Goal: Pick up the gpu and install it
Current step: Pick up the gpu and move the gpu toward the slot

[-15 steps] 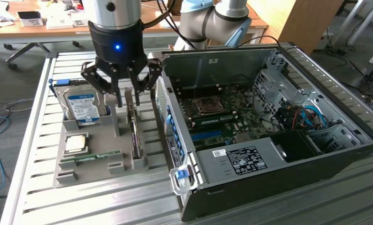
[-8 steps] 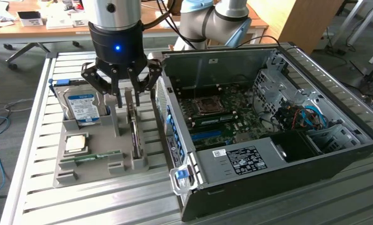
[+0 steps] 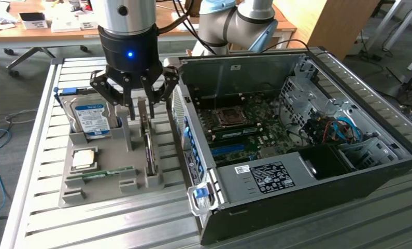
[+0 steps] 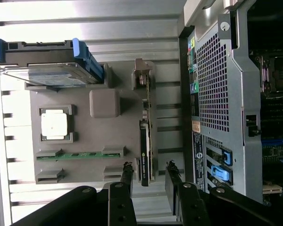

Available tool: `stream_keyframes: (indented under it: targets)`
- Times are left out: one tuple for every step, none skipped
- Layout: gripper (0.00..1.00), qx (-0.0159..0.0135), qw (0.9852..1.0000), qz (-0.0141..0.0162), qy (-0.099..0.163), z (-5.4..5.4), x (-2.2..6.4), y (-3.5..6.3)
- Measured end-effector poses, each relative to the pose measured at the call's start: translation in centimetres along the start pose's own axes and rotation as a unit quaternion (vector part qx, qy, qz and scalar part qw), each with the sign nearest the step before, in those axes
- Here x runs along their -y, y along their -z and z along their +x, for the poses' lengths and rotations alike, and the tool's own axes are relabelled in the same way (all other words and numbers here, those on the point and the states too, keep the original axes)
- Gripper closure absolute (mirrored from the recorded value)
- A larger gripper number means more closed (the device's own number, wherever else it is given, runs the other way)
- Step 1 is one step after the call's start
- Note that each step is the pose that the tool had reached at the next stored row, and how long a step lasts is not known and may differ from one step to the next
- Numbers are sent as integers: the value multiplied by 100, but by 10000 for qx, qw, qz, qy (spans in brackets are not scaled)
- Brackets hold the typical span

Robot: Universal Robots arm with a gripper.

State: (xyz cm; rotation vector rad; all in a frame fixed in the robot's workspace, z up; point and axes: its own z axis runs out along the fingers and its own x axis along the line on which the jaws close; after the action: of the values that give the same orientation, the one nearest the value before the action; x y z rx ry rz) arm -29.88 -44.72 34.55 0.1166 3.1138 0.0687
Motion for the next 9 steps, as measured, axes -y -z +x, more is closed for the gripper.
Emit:
stream_keyframes:
  targets:
    - [58,0,10000,0,0,0,0,0]
    - [58,0,10000,-1,0,0,0,-1]
    - [58,0,10000,0,0,0,0,-1]
    - [58,0,10000,-1,0,0,0,-1]
    - [58,0,10000,0,0,0,0,-1]
    - [58,0,10000,0,0,0,0,-1]
    - [58,1,10000,0,0,0,0,-1]
    - [58,0,10000,0,0,0,0,-1]
    - [58,1,10000,-1,0,0,0,-1]
